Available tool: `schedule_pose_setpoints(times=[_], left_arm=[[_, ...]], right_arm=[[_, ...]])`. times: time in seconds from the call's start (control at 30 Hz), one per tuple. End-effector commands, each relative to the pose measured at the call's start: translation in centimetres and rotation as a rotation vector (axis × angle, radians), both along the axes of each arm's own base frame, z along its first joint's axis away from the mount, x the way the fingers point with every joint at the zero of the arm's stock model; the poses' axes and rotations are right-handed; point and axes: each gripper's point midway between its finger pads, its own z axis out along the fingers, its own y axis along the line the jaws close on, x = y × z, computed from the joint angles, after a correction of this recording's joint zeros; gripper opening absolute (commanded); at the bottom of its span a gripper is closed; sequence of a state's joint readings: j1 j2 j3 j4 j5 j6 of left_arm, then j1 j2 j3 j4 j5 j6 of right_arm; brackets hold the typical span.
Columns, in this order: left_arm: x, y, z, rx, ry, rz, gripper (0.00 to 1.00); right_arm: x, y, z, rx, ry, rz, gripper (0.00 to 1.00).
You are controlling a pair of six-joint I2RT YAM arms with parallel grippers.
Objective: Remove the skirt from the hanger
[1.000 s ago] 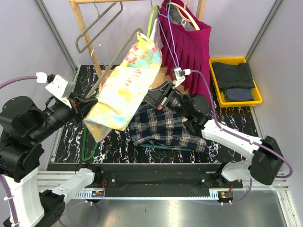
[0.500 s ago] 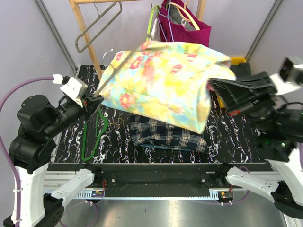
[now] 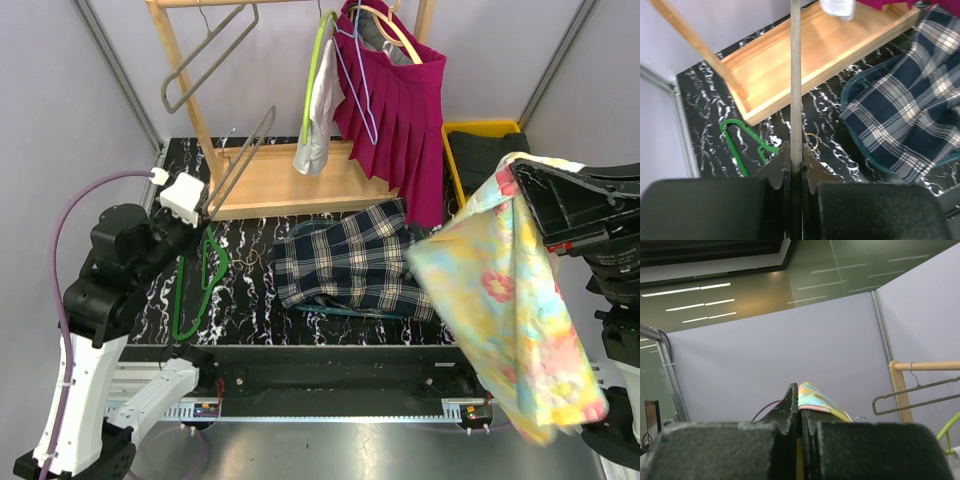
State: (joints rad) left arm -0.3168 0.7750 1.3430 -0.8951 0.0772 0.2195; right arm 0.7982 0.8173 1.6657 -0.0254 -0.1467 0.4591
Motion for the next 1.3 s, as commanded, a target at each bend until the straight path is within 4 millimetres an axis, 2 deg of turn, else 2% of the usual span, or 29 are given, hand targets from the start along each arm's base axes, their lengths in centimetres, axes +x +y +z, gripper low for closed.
schedule_pose_setpoints(times=[0.0,0.03,0.1,0.13,0.17,0.2,0.23,0.3,0.33,0.4,0.43,0.5,0.53,0.6,0.63,0.67,0.73,0.87,0.93,0.97,1.03,1.07,1.27], left_arm=[[0.1,2.8,0.9,0.053,-0.097,0.126,0.0],[0.2,3.3,-0.6,0.081,-0.075,0.143,0.0],[-0.5,4.6,-1.6,0.111,-0.076,0.19,0.0],[-0.5,5.1,-3.3,0.135,-0.042,0.211,0.0],[-0.7,6.1,-4.0,0.155,-0.036,0.263,0.0],[-0.7,6.7,-4.8,0.173,-0.023,0.291,0.0],[-0.6,7.5,-6.6,0.201,0.008,0.326,0.0],[-0.4,9.0,-7.9,0.238,0.023,0.402,0.0],[-0.3,9.8,-9.3,0.25,0.055,0.441,0.0],[0.0,10.4,-10.1,0.246,0.074,0.467,0.0],[0.1,11.5,-10.9,0.244,0.107,0.511,0.0],[0.5,11.8,-11.8,0.226,0.145,0.507,0.0],[0.7,13.2,-12.9,0.221,0.193,0.557,0.0],[1.1,13.5,-14.2,0.192,0.245,0.538,0.0],[1.1,14.5,-15.4,0.176,0.297,0.568,0.0],[1.5,14.0,-16.0,0.147,0.318,0.525,0.0],[1.9,14.0,-17.6,0.127,0.383,0.508,0.0],[2.6,12.2,-20.0,0.072,0.468,0.404,0.0],[3.0,12.1,-21.2,0.065,0.507,0.391,0.0],[3.1,12.1,-21.6,0.063,0.521,0.39,0.0],[3.6,12.3,-22.6,0.063,0.553,0.39,0.0],[3.7,12.3,-23.0,0.07,0.564,0.381,0.0],[3.9,12.3,-25.7,0.098,0.657,0.321,0.0]], right_arm=[[3.6,3.0,-2.1,-0.072,0.083,-0.029,0.0],[4.0,3.3,-2.4,-0.082,0.088,-0.031,0.0],[4.6,4.1,-2.9,-0.104,0.095,-0.03,0.0],[4.8,4.4,-3.0,-0.107,0.098,-0.028,0.0],[4.9,4.6,-3.0,-0.11,0.097,-0.026,0.0],[5.3,5.0,-3.2,-0.121,0.101,-0.022,0.0],[5.5,5.4,-3.3,-0.127,0.103,-0.018,0.0],[6.1,6.5,-3.5,-0.145,0.108,-0.002,0.0],[6.4,7.0,-3.6,-0.152,0.111,0.008,0.0],[7.0,8.3,-3.9,-0.171,0.115,0.032,0.0],[7.1,8.6,-4.0,-0.173,0.116,0.043,0.0],[7.8,9.7,-4.4,-0.191,0.12,0.054,0.0],[8.0,10.0,-4.6,-0.197,0.12,0.057,0.0],[8.8,10.9,-5.3,-0.219,0.13,0.057,0.0],[9.1,11.2,-5.7,-0.234,0.126,0.05,0.0],[9.5,11.5,-6.2,-0.243,0.137,0.048,0.0],[10.2,12.0,-7.7,-0.275,0.149,0.034,0.0],[11.9,12.7,-11.4,-0.355,0.189,-0.023,0.0],[13.3,13.1,-14.1,-0.418,0.219,-0.07,0.0],[13.9,13.5,-16.3,-0.469,0.25,-0.081,0.0],[14.8,13.8,-18.5,-0.522,0.28,-0.105,0.0],[15.2,14.2,-20.3,-0.556,0.301,-0.105,0.0],[16.7,14.9,-25.8,-0.643,0.391,-0.118,0.0]])
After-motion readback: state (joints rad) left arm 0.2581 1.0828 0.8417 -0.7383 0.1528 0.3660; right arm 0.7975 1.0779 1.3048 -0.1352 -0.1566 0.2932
